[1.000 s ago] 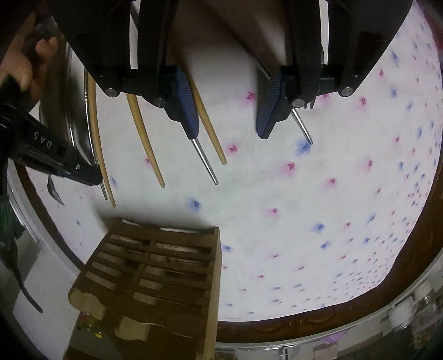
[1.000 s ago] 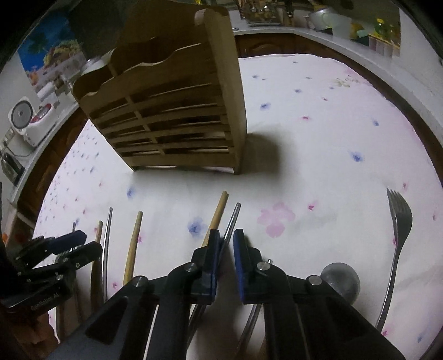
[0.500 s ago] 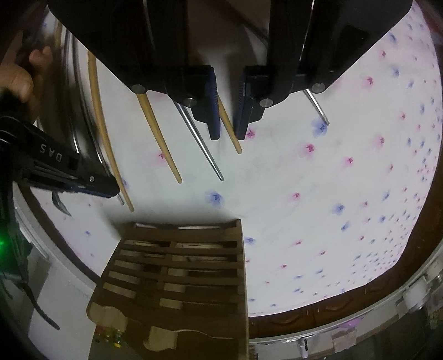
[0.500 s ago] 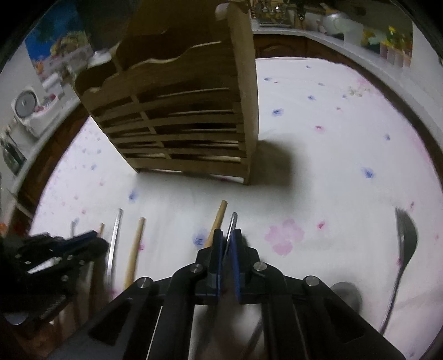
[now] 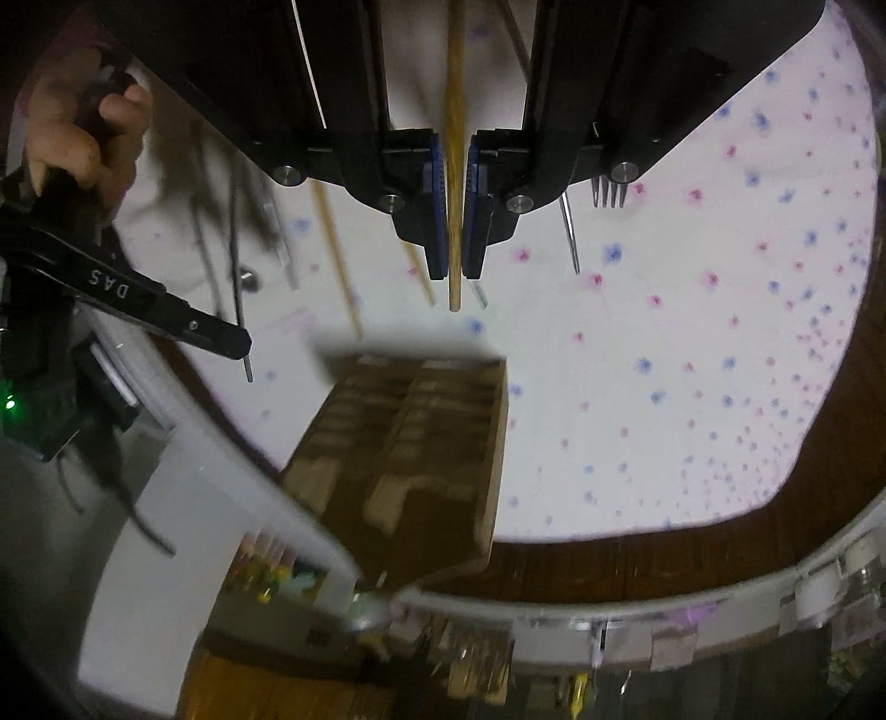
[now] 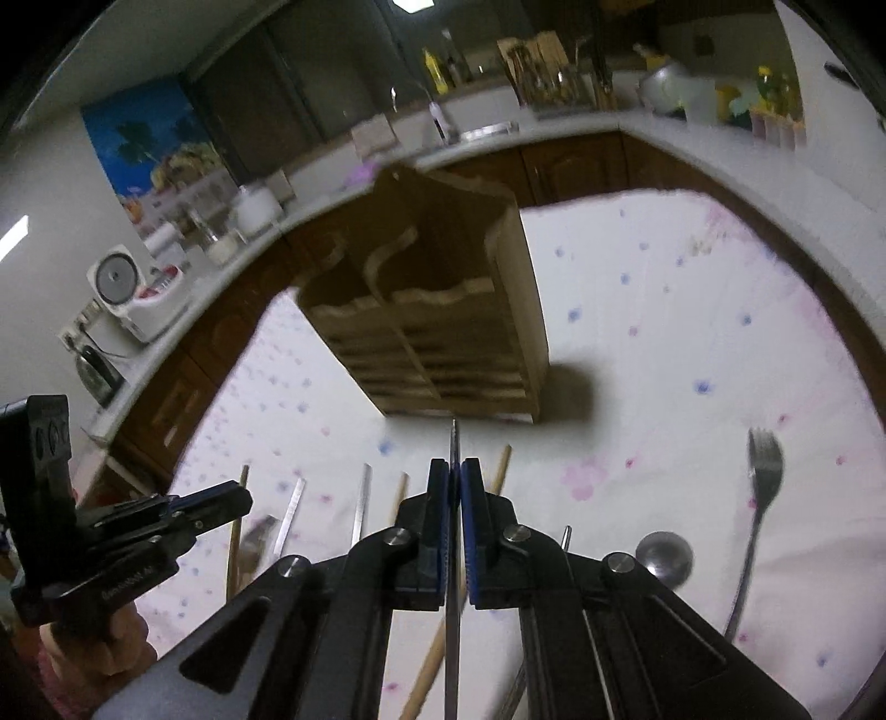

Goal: Organize utensils
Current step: 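Lift and carry the wooden chopstick with the left tool while the right carries the steel one to the holder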

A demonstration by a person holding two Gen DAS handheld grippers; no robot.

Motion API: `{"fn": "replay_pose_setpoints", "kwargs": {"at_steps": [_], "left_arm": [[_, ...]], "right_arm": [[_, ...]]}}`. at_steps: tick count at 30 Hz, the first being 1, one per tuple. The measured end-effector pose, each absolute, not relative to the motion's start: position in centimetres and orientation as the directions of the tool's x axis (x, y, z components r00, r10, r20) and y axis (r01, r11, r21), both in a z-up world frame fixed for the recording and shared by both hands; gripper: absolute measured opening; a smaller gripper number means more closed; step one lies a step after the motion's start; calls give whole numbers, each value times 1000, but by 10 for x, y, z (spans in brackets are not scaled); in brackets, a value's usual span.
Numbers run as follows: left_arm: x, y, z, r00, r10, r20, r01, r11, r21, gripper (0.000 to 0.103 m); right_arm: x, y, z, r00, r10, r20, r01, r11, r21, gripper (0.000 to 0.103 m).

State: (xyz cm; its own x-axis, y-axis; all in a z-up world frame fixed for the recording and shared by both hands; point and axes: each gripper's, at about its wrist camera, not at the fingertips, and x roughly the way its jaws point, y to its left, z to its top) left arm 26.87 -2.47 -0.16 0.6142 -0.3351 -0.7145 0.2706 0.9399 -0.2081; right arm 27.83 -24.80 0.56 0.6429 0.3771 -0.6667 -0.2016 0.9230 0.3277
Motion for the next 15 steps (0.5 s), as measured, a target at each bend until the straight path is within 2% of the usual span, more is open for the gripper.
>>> {"fn": "replay_pose_setpoints", "kwargs": {"at_steps": [6,15], "left_arm": [[234,-18,41,683,-369,-630,297,929,-222,4],[214,-5,78,765,-367,-529,299,930,-214,4]], "right_arm": [[251,-250,47,713,391,-581,-238,915,325,4],[233,-251,87,785,382,-488,-264,918,295,4]]}}
